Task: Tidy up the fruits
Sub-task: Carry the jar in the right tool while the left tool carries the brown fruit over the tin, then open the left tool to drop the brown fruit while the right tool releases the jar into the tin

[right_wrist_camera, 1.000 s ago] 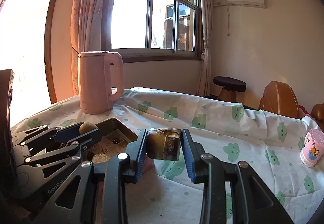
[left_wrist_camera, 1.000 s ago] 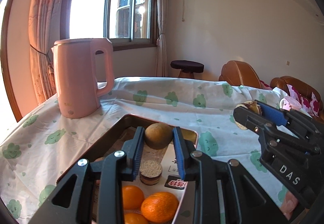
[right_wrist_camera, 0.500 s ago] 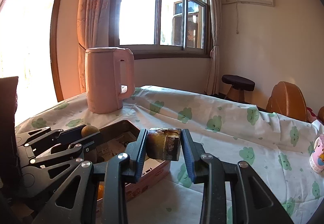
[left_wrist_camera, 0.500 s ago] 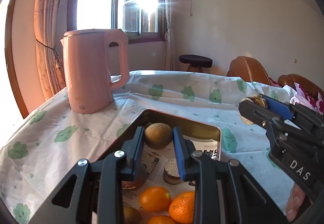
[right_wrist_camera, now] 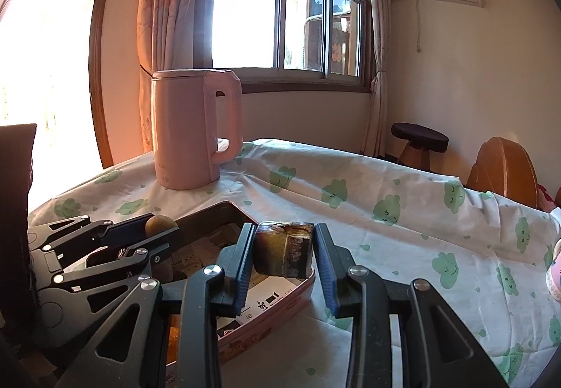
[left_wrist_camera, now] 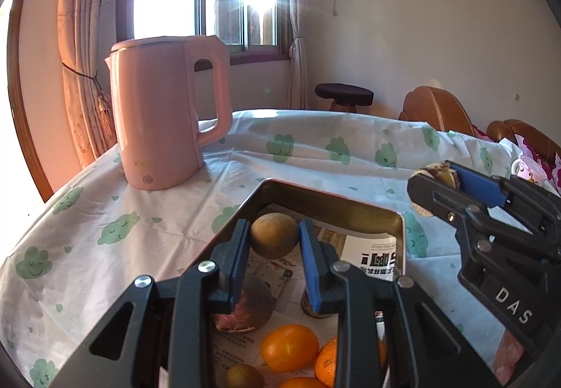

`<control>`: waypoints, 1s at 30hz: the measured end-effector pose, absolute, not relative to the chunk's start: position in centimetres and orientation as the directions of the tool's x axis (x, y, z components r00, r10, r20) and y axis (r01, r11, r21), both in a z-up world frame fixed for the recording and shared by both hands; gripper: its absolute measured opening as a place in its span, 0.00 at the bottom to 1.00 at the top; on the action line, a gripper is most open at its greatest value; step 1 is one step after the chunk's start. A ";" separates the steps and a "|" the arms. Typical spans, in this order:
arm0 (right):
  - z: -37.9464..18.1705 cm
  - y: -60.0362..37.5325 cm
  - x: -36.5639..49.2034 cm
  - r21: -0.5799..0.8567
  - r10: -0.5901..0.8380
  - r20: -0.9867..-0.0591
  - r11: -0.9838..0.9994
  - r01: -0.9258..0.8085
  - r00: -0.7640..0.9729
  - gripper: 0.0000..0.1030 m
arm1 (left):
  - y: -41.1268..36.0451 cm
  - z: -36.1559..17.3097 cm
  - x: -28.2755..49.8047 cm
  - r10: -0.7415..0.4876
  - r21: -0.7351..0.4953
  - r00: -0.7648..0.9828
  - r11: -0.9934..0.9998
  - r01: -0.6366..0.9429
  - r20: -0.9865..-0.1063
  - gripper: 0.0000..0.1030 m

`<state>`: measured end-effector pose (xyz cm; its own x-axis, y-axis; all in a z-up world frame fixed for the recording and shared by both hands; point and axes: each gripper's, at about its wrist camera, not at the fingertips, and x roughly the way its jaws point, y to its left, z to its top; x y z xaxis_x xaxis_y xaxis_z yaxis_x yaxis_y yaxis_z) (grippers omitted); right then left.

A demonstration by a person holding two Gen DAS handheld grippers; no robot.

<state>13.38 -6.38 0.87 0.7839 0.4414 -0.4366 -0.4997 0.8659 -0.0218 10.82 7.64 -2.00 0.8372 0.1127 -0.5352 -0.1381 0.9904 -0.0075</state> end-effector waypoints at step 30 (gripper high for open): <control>-2.9 -3.2 15.7 0.000 0.432 -0.574 0.849 -0.528 0.696 0.35 | 8.8 -4.2 12.4 0.127 0.012 0.779 0.988 -0.151 -0.614 0.31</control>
